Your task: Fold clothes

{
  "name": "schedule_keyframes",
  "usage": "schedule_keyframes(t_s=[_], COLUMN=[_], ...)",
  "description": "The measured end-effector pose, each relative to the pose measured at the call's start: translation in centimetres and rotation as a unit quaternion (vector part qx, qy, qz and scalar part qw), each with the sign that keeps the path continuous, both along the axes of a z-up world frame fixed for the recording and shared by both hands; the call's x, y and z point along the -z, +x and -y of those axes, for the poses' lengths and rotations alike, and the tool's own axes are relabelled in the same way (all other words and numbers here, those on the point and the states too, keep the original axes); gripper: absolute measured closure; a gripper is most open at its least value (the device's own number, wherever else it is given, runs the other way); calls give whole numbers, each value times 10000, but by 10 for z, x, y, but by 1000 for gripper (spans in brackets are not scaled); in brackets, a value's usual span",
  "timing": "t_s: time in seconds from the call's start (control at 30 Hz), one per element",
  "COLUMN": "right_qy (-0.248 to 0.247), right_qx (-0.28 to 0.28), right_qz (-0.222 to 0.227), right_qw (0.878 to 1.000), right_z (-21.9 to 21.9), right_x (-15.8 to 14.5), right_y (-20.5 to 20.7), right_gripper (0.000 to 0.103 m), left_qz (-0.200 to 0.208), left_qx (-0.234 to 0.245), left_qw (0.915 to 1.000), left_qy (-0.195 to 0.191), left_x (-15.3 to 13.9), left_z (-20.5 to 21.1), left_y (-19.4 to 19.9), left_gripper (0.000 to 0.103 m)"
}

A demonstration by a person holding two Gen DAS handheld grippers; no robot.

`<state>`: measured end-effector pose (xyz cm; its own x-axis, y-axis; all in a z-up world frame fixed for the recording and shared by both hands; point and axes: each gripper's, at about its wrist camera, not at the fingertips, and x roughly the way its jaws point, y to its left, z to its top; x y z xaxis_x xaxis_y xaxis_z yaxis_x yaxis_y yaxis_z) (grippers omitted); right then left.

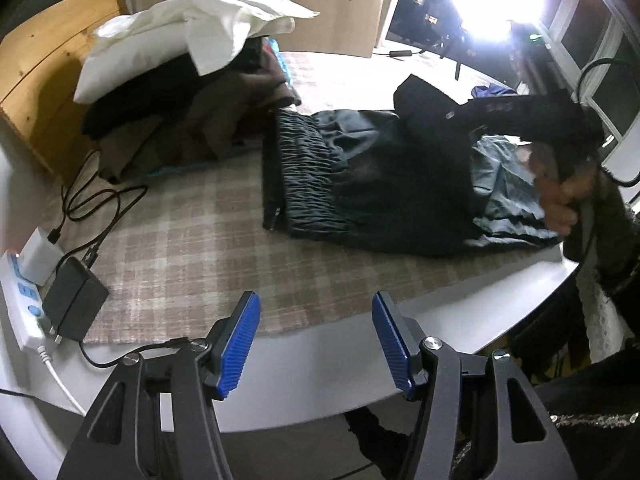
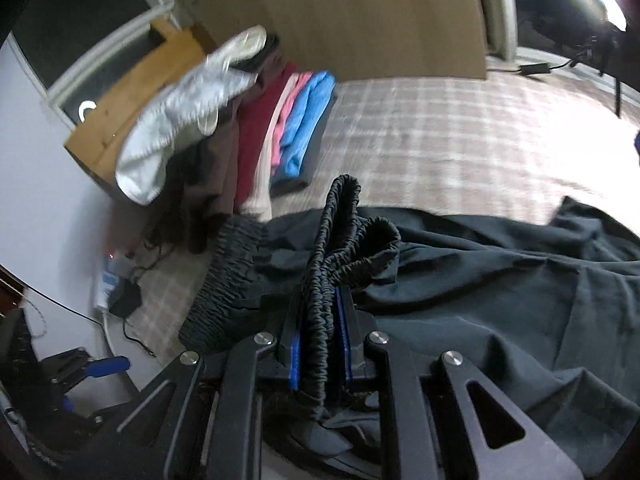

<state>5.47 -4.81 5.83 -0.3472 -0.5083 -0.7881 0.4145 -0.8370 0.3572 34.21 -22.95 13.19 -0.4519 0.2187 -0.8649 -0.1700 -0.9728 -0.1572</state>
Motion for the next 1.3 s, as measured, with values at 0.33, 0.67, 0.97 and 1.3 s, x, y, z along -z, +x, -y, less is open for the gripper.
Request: schedule_keyframes(t_s=[0.33,0.67,0.97,1.3], right_qy=[149,-790,-238,215], right_qx=[-721,95,1401,2172], right_qz=[24,-312,167,364], right_qw=[9973,9963,9897,9752], right_z=[58,-117,-232,-325], right_x=[-4,-62,-12,1], right_y=[13,41,79,104], right_gripper=[70,59,59,59], left_qz=[-138,-457,69,73], left_qx=[149,1018,1550,1055], left_qw=[9998,9937,9844,9926], left_qy=[-82,-141,-825,-590], left_x=[-12,-27,25,16], left_z=[-9,-72,-130,-80], left_y=[-22,-76,-122,-112], left_gripper=[47,43,68,79])
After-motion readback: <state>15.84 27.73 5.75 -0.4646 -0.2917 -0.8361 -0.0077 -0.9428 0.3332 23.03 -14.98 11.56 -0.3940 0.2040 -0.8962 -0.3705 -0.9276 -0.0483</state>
